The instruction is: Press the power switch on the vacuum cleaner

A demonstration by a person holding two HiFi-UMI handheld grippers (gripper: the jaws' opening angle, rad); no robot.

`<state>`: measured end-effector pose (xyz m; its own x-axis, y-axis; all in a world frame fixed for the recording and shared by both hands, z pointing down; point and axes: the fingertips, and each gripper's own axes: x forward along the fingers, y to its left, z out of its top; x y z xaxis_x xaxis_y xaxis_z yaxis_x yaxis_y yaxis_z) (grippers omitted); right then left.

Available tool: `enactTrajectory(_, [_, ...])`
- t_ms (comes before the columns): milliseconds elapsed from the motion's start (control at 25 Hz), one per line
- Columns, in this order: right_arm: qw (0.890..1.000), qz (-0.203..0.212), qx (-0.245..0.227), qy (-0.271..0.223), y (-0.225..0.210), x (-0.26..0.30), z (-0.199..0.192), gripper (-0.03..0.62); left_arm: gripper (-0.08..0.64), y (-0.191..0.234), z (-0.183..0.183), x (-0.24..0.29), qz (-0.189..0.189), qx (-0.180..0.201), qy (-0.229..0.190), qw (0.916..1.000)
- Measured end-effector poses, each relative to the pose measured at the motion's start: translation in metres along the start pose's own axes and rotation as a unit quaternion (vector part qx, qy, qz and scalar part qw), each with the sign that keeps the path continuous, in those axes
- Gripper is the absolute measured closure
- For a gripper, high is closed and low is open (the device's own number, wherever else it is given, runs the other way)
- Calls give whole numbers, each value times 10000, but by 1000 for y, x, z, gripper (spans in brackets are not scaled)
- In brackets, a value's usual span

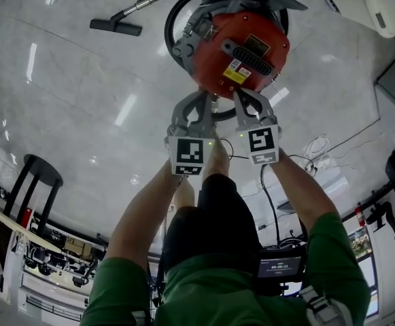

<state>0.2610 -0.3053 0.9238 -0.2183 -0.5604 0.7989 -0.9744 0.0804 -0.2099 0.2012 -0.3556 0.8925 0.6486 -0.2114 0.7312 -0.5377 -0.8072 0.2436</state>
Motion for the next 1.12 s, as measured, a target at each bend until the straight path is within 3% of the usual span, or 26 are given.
enactTrajectory(560, [9995,-13,137,267,-1,2,-5,586,552,-1,7,-3,-33,40,11,10000])
enactTrajectory(1120, [9989,-104,-116,450,-2,6,-7,586,552,12,8,-3,58,58,24,10000])
